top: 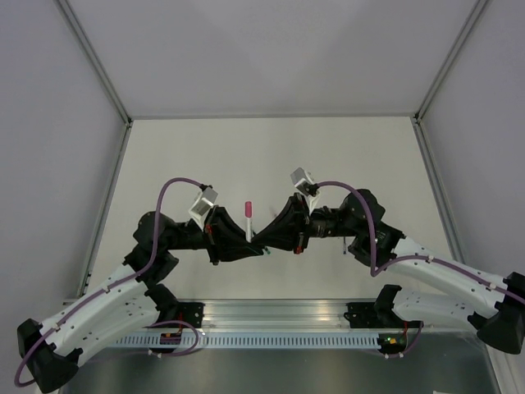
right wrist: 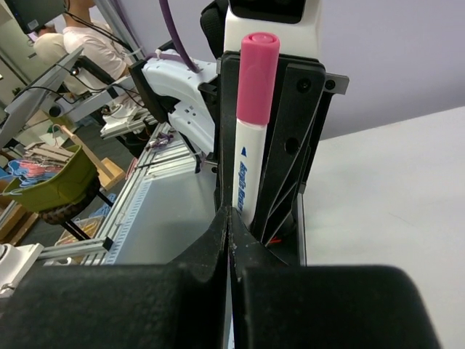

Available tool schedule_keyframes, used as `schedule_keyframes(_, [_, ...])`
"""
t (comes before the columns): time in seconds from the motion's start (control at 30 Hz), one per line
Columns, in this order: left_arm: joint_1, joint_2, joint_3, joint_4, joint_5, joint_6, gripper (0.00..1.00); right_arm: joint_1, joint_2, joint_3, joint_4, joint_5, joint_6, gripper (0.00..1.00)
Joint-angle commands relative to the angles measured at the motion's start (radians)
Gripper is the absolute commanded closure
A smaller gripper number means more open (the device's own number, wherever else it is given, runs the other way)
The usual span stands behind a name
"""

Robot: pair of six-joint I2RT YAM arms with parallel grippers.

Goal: Insert the pens into the pen caps

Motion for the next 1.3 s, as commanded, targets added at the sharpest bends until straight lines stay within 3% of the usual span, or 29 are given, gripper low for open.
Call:
schedule_keyframes(0.0, [-0.001, -0.018, 0.050, 0.107, -0.030, 0.016, 0.98, 0.014, -0.038, 0.066, -0.231, 0.043, -0.083, 1.00])
schedule_keyframes(0.1, [-0.001, -0.030, 0.027, 0.083, -0.027, 0.041, 0.98, 0.014, -0.080, 0.172, -0.367, 0.087, -0.127, 1.00])
schedule_keyframes(0.23, [-0.001, -0.044, -0.006, 0.058, -0.010, 0.071, 0.98, 0.014, -0.106, 0.295, -0.483, 0.202, -0.193, 0.92])
schedule_keyframes(0.43, [-0.002, -0.039, -0.033, 0.064, 0.039, 0.075, 0.98, 0.012, -0.017, 0.427, -0.525, 0.222, -0.256, 0.89])
schedule_keyframes(0.6, [-0.001, -0.049, -0.045, 0.066, 0.070, 0.078, 0.98, 0.012, 0.032, 0.490, -0.505, 0.210, -0.246, 0.51])
schedule_keyframes(0.7, [-0.001, -0.056, -0.048, 0.066, 0.085, 0.081, 0.98, 0.012, 0.067, 0.521, -0.524, 0.183, -0.247, 0.46])
schedule_keyframes(1.27, [-0.001, -0.049, -0.058, 0.109, 0.119, 0.062, 0.98, 0.012, 0.167, 0.507, -0.400, 0.068, -0.195, 0.41])
